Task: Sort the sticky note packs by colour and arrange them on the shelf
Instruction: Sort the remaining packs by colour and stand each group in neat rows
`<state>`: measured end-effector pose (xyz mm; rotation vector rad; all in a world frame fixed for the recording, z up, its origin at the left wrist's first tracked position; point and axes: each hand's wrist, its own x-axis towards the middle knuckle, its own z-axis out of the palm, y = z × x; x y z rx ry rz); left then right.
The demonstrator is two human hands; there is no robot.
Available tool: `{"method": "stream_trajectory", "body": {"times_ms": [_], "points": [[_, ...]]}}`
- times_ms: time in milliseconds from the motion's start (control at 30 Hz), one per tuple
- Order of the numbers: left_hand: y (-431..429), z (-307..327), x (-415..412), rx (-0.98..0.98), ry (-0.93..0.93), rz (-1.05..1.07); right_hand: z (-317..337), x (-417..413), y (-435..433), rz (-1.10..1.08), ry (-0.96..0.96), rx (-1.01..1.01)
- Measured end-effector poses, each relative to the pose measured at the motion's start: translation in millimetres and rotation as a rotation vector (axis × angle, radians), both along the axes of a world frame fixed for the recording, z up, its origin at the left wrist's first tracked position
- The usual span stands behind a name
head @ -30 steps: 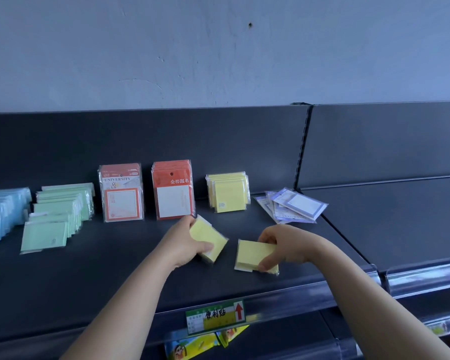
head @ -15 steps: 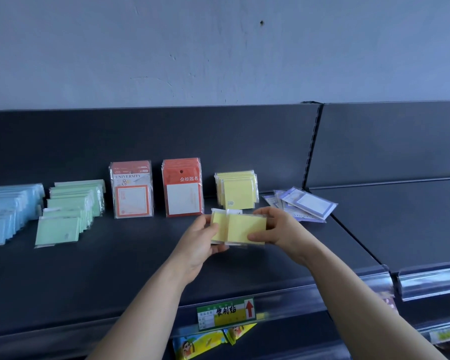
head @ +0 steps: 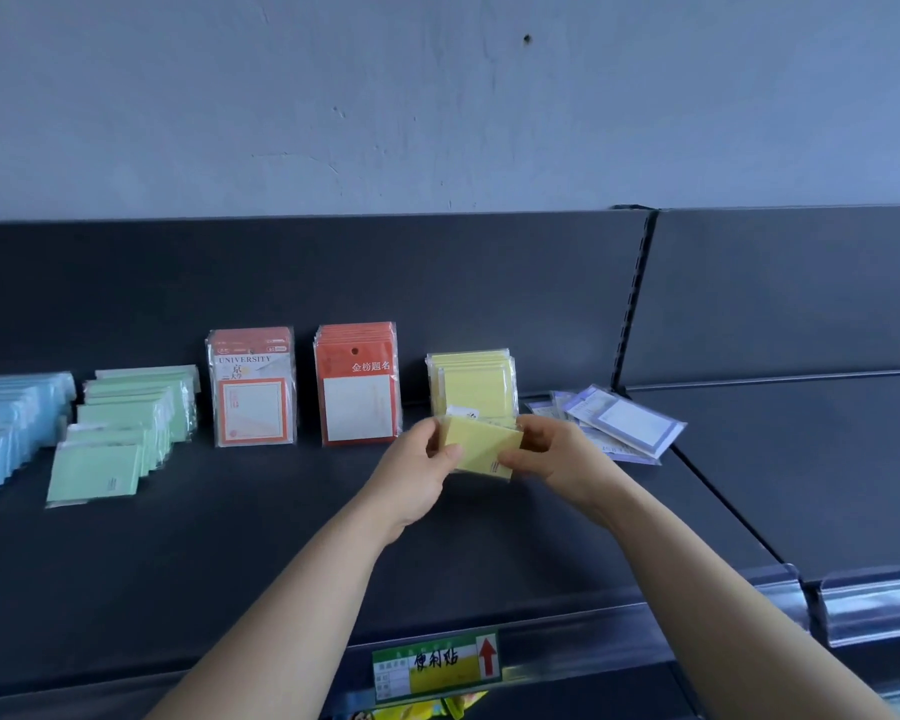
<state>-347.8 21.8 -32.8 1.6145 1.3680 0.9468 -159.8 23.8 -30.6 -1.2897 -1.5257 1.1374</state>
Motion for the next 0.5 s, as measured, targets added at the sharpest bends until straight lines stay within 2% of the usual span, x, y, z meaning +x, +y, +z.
{"method": "stream_trajectory", "body": {"times_ms": [133,300,500], "points": [[25,1,18,0.044,0.122,0.1,4,9,23,-0.109,-0.218,0.113],[45,-11,26,0.048,0.215,0.233,-8,9,50,-0.128,-0.518,0.116],[49,-18,25,0.068,0.22,0.311,-8,1,61,-0.116,-0.563,0.08]]}}
